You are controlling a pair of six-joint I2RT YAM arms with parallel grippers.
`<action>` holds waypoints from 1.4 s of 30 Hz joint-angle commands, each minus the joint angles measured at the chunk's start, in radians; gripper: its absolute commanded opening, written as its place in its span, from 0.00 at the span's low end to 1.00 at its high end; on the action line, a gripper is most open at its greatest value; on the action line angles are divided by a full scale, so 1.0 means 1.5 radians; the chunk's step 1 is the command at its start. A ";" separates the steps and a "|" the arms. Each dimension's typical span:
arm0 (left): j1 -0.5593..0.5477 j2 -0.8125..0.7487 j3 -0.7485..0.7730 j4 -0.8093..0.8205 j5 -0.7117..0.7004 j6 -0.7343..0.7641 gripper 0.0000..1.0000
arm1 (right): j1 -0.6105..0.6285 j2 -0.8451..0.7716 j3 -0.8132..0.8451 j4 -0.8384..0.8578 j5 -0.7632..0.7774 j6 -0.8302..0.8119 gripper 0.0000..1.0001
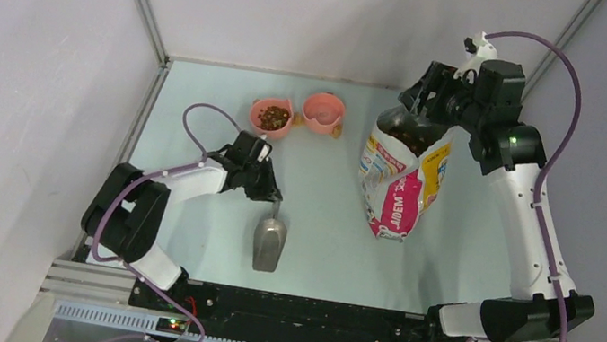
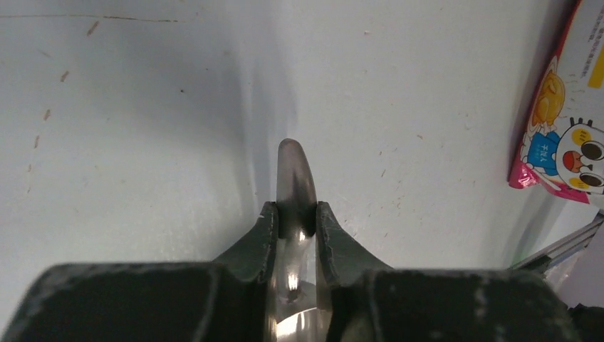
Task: Serve the pet food
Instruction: Pick up the spatula from the center of the board.
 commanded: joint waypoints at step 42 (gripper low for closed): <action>0.113 -0.100 0.419 -0.172 0.051 -0.130 0.00 | 0.386 0.236 -0.040 0.134 0.065 -0.016 0.22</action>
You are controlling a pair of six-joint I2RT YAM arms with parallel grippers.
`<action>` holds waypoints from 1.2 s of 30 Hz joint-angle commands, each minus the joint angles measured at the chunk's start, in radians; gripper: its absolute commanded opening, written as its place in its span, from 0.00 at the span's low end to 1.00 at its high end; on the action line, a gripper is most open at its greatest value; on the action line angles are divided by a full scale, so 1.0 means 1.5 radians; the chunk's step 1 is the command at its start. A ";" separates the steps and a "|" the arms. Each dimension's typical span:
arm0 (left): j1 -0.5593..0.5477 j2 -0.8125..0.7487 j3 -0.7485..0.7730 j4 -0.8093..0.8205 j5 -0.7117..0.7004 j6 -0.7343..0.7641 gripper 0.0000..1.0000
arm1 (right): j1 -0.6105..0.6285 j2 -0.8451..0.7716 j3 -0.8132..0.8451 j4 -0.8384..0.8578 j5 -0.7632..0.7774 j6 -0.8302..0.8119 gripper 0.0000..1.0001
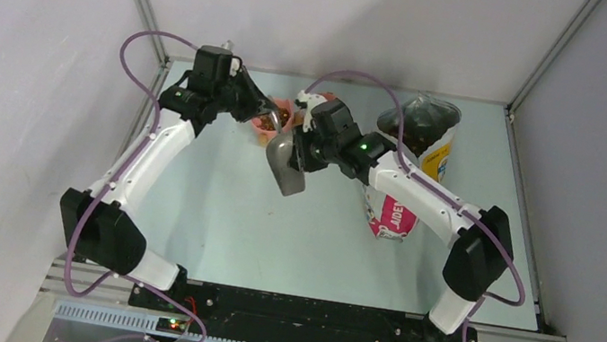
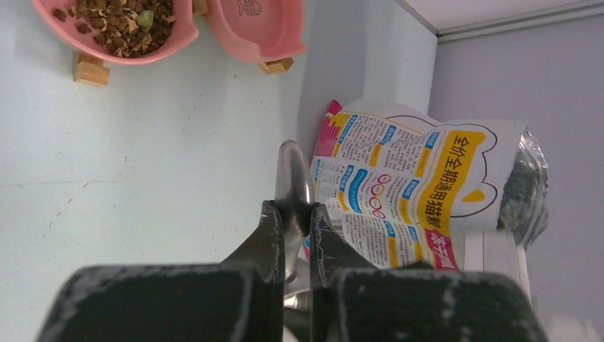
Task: Serve the pet food
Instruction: Pick up the spatula from the center of the board.
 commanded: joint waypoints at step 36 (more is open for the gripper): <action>0.028 -0.088 -0.046 0.115 0.565 0.238 0.52 | -0.161 -0.044 0.137 -0.229 -0.464 -0.237 0.00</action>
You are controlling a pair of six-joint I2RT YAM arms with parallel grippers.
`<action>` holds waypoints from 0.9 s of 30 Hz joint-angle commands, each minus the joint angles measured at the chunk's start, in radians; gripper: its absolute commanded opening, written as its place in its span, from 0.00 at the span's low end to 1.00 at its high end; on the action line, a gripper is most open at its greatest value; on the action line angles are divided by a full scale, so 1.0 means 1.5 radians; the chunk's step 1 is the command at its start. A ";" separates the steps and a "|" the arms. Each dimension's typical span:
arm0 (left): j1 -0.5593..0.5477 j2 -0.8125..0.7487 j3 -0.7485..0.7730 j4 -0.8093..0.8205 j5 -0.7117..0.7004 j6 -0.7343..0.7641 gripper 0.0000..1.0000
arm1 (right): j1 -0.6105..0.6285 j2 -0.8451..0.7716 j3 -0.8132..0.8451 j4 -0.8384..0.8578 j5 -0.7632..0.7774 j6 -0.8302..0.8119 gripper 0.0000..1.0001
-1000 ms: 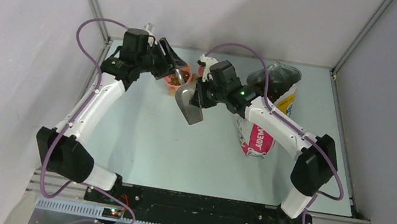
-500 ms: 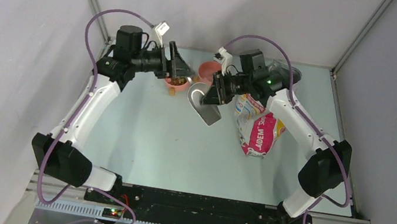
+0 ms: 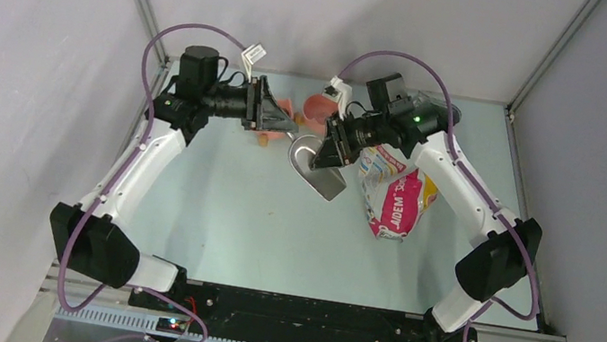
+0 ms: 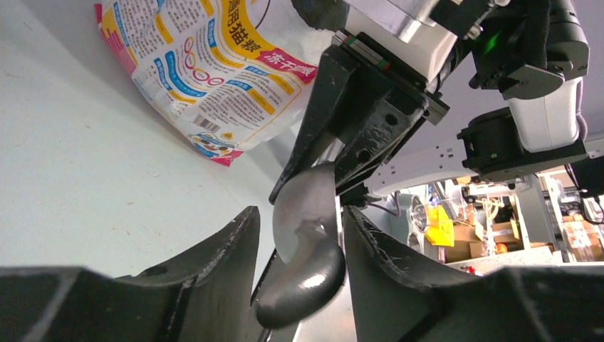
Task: Serve the pet food
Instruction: Pick up the spatula from the center of the board.
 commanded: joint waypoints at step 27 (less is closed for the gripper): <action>0.003 -0.019 0.021 -0.113 0.041 0.106 0.06 | 0.052 0.031 0.091 -0.112 0.119 -0.106 0.00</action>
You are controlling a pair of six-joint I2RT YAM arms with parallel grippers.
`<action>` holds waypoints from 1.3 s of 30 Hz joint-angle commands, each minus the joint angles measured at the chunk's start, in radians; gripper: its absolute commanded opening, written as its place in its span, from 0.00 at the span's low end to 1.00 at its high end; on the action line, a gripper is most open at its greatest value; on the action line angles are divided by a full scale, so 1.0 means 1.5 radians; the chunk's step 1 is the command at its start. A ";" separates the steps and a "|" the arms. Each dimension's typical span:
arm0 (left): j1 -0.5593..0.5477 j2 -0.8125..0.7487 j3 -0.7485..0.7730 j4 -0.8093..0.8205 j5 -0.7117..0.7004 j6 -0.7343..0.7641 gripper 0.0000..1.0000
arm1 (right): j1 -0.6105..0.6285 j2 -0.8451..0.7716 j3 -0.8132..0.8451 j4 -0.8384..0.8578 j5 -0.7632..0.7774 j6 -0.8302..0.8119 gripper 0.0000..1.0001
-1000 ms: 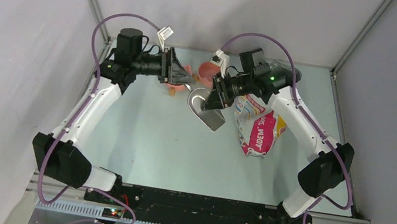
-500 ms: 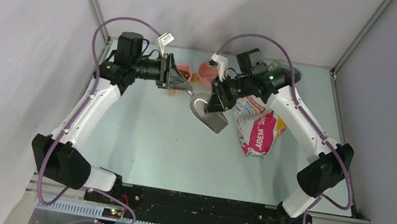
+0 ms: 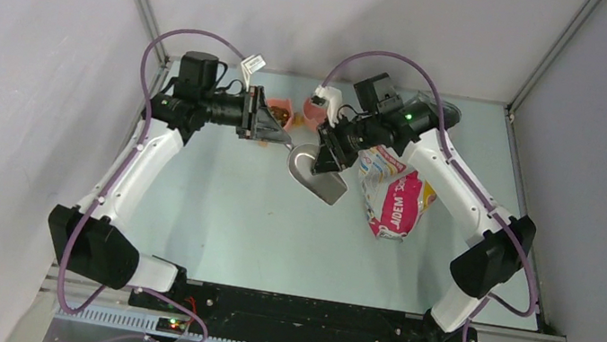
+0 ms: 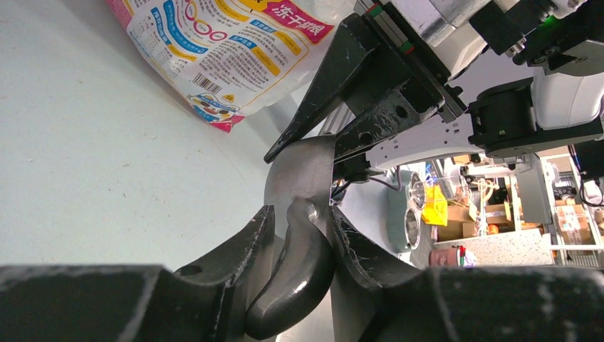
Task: Serve the pet food
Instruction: Pick up the spatula from the center of the board.
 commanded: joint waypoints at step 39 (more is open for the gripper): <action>0.113 -0.034 0.230 -0.034 -0.539 -0.022 0.00 | -0.355 -0.152 -0.055 0.060 0.566 0.390 0.76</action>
